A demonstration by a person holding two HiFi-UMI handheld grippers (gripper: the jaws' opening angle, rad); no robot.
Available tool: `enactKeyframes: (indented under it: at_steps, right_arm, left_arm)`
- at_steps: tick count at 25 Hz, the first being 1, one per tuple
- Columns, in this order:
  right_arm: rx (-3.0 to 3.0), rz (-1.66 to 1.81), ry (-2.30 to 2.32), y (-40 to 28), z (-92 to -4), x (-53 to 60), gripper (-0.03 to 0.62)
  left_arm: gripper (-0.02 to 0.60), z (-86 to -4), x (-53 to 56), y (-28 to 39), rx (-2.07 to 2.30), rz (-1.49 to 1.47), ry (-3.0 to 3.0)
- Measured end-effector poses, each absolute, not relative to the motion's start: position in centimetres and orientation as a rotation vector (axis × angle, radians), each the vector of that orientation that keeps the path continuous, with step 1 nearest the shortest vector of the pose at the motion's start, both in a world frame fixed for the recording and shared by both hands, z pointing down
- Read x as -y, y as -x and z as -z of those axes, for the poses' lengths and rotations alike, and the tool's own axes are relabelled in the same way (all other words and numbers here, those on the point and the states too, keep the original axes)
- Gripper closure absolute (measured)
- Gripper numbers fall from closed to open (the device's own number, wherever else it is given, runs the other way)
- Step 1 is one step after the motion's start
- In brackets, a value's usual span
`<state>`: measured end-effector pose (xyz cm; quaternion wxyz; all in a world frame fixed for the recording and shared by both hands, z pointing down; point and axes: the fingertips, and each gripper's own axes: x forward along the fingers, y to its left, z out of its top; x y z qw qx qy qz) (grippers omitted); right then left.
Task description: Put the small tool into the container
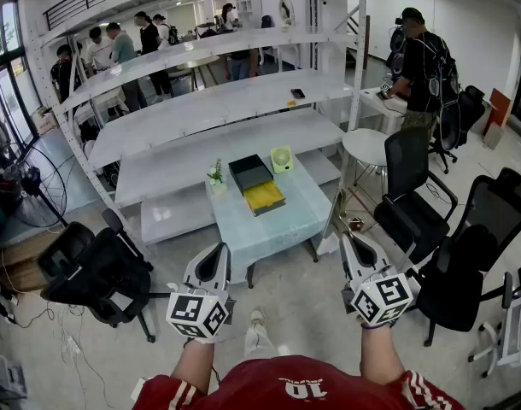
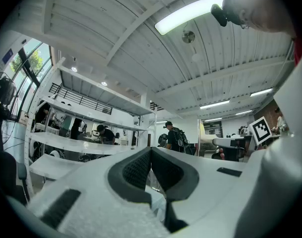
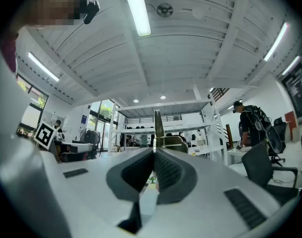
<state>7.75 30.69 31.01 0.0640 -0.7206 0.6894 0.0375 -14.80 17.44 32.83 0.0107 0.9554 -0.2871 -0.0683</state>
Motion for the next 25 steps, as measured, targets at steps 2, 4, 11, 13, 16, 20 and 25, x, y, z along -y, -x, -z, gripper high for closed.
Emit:
enactKeyframes:
  at_steps: [2,4,11,13,16,20,25]
  right_arm:
    - [-2.081,-0.113,2.175,-7.6,-31.0,-30.8,0.586]
    - [-2.080,-0.114,2.175,-7.5,-31.1,-31.0,0.586]
    - [-2.080,-0.121,2.169,-7.1,-30.8,-31.5,0.586]
    - [-2.081,-0.124,2.171,-7.0,-30.7,-31.5,0.586]
    - [-2.083,-0.136,2.173,-6.9,-30.5,-31.5,0.586]
    - [-2.090,-0.144,2.170,-6.6,-30.5,-31.3,0.586]
    - [-2.101,-0.147,2.168,-6.3,-30.8,-31.2,0.586]
  left_arm:
    - [0.588,-32.8,-17.6,14.9,0.889,0.217,-2.979]
    - [0.588,-32.8,-17.8,14.9,0.883,0.217,-2.979]
    - [0.588,-32.6,-18.2,14.8,0.866,0.219,-2.987]
    - [0.588,-32.4,-18.3,14.7,0.859,0.225,-2.991]
    - [0.588,-32.2,-18.3,14.6,0.850,0.227,-2.997]
    - [0.588,-32.4,-18.3,14.8,0.848,0.227,-2.998]
    - [0.588,-32.3,-18.5,15.1,0.855,0.238,-2.998]
